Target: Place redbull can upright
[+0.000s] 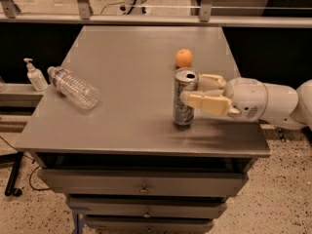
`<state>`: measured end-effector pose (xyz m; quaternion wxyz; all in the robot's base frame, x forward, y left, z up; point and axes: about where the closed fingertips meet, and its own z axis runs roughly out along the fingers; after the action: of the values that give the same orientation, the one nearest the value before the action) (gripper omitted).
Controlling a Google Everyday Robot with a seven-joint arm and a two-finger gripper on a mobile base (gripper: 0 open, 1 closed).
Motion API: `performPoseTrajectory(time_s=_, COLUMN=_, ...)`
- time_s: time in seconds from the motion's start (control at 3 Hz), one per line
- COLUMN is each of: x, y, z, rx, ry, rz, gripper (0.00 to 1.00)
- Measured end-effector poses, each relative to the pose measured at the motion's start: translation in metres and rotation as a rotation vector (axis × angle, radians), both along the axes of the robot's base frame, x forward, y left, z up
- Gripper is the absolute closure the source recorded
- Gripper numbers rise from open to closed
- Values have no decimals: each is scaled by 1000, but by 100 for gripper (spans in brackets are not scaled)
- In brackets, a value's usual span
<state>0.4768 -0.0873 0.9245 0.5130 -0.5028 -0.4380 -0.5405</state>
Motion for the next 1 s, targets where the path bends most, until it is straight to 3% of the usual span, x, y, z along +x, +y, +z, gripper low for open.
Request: performPoseTrajectory(time_s=1.0, x=-15, y=2, z=-10, rx=-26, ry=-45, rz=80, gripper=12)
